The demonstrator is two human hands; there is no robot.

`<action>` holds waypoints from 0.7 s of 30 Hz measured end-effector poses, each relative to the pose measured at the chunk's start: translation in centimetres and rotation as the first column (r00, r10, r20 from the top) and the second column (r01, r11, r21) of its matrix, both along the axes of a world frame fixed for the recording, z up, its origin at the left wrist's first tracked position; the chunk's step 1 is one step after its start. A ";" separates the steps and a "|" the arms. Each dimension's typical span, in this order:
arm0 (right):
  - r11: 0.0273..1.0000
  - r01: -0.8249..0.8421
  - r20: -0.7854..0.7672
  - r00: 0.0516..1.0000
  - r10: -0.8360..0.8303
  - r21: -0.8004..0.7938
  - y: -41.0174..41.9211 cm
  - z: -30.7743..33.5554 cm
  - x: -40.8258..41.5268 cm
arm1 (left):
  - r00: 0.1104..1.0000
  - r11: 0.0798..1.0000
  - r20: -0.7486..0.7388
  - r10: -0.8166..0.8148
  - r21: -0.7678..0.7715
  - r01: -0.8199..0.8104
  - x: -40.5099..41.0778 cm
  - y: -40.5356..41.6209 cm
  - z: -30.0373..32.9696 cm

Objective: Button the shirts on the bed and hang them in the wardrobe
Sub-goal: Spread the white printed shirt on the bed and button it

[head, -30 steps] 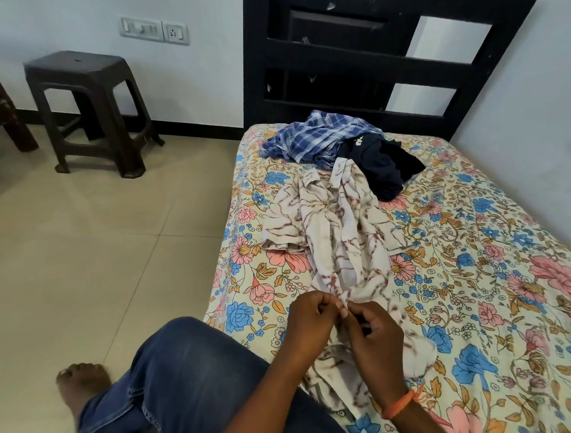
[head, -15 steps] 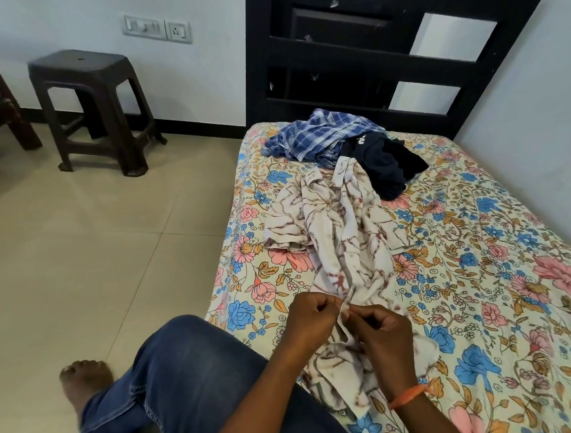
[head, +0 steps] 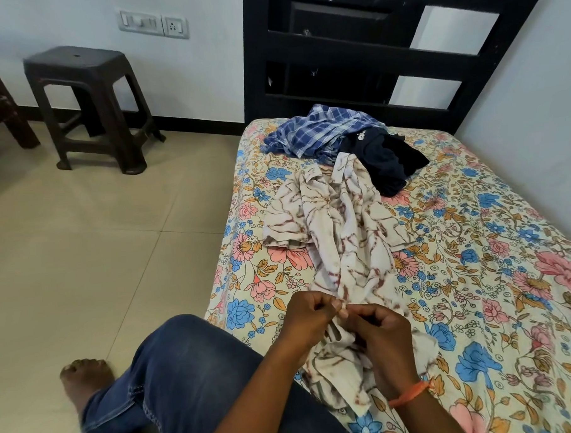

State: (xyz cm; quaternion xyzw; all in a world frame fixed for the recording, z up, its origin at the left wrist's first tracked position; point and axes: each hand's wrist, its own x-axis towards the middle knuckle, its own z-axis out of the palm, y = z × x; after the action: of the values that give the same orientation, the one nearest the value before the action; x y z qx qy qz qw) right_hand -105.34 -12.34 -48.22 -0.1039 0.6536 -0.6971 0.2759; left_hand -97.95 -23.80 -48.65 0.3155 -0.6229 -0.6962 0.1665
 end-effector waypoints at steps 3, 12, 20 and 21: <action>1.000 0.005 0.042 0.999 -0.006 0.006 -0.2 -0.4 0.1 | 1.000 0.999 0.009 -0.001 -0.039 0.001 -0.1 -0.1 -0.1; 0.998 0.021 -0.037 0.999 -0.018 0.062 -0.7 -1.3 -0.1 | 1.000 0.996 -0.021 0.006 0.086 -0.005 -0.4 -0.1 -0.8; 0.992 0.063 -0.155 0.987 -0.045 0.113 -0.8 -2.3 0.4 | 0.999 0.975 -0.030 0.039 0.221 -0.032 -0.7 -0.2 -1.2; 0.996 0.047 -0.112 0.993 -0.038 0.081 -0.8 -2.1 0.3 | 0.999 0.969 -0.035 0.032 0.246 -0.022 -0.6 -0.4 -1.2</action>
State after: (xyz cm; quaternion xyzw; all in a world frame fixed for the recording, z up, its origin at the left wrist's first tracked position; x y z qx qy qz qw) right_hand -105.06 -13.16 -50.33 -0.1166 0.6986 -0.6679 0.2287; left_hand -98.54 -24.16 -49.88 0.3287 -0.5242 -0.7716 0.1476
